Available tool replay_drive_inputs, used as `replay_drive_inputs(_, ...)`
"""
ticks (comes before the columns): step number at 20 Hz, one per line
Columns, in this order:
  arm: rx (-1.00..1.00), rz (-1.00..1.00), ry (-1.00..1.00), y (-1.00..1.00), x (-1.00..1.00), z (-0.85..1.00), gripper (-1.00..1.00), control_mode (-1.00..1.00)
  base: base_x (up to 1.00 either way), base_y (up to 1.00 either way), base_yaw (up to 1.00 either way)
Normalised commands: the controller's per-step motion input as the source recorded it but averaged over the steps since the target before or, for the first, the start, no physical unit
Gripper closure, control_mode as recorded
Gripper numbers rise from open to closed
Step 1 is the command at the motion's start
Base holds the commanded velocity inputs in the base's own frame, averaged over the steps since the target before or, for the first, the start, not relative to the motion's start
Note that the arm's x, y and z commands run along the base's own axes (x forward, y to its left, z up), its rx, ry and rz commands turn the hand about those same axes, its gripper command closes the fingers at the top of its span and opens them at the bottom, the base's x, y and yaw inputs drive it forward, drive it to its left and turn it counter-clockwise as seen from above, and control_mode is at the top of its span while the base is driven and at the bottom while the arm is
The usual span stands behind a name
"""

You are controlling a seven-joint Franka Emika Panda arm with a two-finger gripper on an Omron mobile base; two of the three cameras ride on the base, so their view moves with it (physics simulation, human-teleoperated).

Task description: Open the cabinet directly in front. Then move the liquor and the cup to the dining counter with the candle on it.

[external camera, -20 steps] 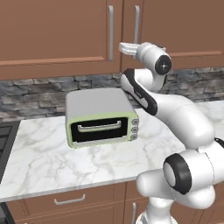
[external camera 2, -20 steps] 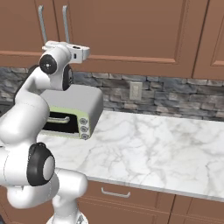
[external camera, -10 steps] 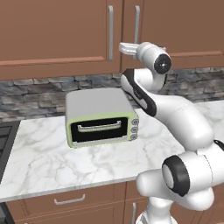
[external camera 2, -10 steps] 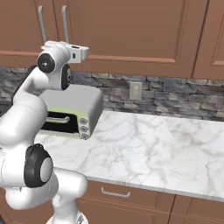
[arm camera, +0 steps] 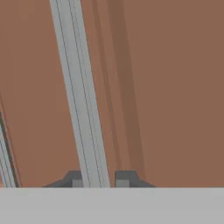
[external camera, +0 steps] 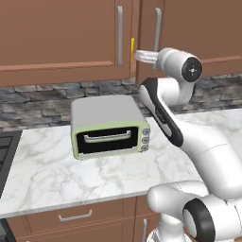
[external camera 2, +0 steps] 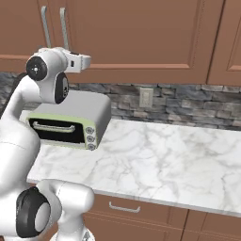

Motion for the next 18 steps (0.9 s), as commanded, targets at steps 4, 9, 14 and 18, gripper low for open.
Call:
replay_drive_inputs(4,0.00,0.00,0.08,-0.49,-0.89,0.00,1.00,-1.00,0.00,0.00,0.00)
replay_drive_inputs(9,0.00,0.00,0.07,-0.63,-0.91,0.00,1.00,-1.00,0.00,0.00,0.00)
replay_drive_inputs(14,0.00,0.00,0.06,-0.61,-0.86,0.00,1.00,-1.00,0.00,0.00,0.00)
replay_drive_inputs(18,0.00,0.00,0.02,-0.59,-0.81,0.00,1.00,-1.00,0.00,0.00,0.00)
